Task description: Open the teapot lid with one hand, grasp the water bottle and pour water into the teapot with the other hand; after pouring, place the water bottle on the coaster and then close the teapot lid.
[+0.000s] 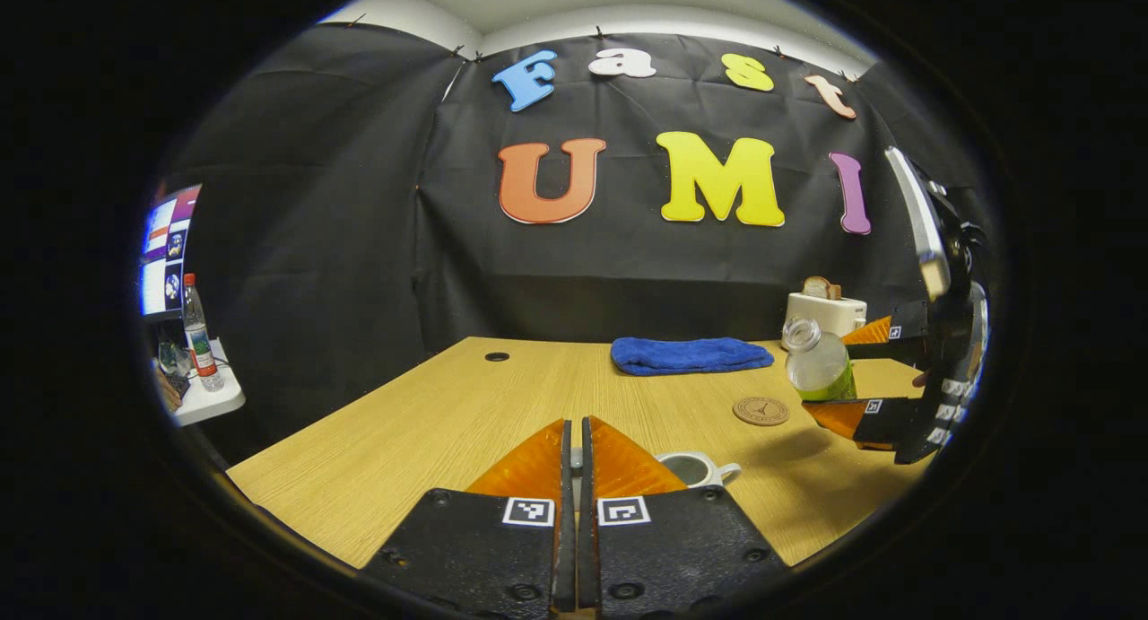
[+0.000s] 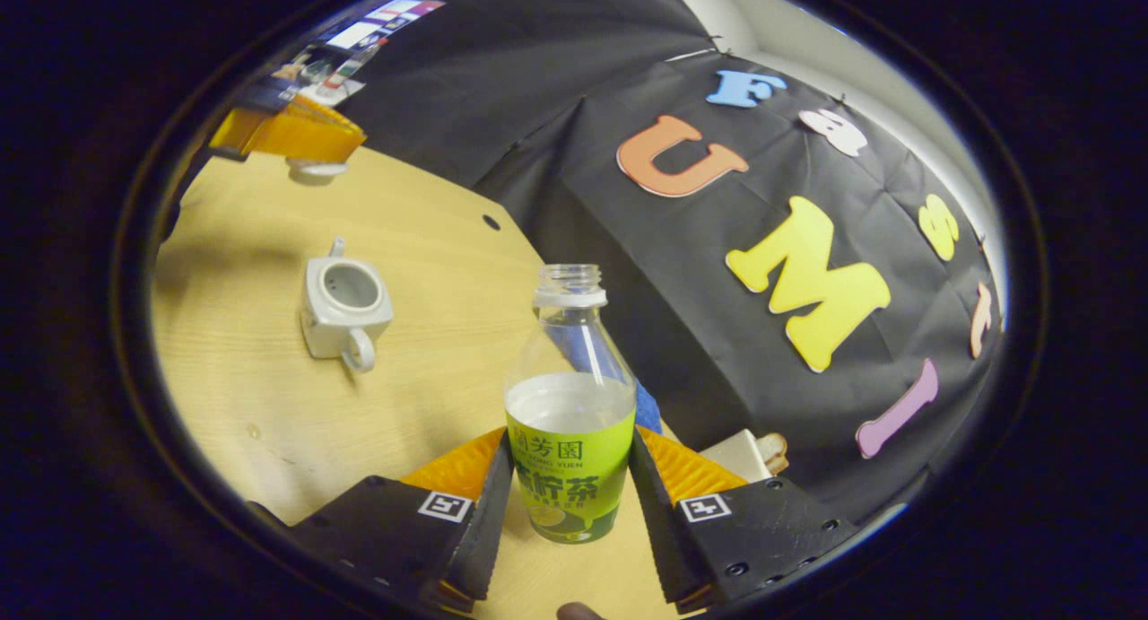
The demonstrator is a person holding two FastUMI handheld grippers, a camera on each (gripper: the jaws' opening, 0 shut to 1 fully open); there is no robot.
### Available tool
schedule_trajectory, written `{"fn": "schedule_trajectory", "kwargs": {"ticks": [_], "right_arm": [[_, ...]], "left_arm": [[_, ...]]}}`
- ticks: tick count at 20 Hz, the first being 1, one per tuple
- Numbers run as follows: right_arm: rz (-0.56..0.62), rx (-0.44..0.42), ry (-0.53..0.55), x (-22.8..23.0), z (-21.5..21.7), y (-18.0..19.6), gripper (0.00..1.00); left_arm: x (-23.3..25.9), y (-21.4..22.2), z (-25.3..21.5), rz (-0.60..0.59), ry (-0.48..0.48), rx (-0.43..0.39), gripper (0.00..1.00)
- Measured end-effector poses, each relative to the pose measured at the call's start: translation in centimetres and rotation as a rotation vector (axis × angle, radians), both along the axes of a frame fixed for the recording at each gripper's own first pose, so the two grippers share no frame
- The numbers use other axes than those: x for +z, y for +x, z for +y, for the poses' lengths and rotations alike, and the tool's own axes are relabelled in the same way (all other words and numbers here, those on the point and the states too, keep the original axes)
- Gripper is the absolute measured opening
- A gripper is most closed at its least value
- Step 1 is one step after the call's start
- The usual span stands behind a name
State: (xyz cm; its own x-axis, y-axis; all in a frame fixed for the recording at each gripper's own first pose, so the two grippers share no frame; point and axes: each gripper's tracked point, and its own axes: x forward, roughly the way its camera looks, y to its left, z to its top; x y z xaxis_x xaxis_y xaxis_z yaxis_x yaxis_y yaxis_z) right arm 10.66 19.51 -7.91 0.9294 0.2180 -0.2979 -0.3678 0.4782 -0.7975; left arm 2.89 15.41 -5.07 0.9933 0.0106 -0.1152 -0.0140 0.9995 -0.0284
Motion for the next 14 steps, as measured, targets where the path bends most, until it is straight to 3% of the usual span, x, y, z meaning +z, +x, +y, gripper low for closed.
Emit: {"fn": "schedule_trajectory", "kwargs": {"ticks": [8, 14], "right_arm": [[-0.158, 0.098, -0.26, -0.2, 2.9, -0.3, 0.69], [-0.203, 0.148, -0.402, -0.4, 4.3, 0.0, 0.7]], "left_arm": [[0.0, -0.5, 2.5, -0.017, -0.022, 0.029, 0.04], [-0.2, -0.6, 3.6, -0.013, -0.033, 0.042, 0.04]]}}
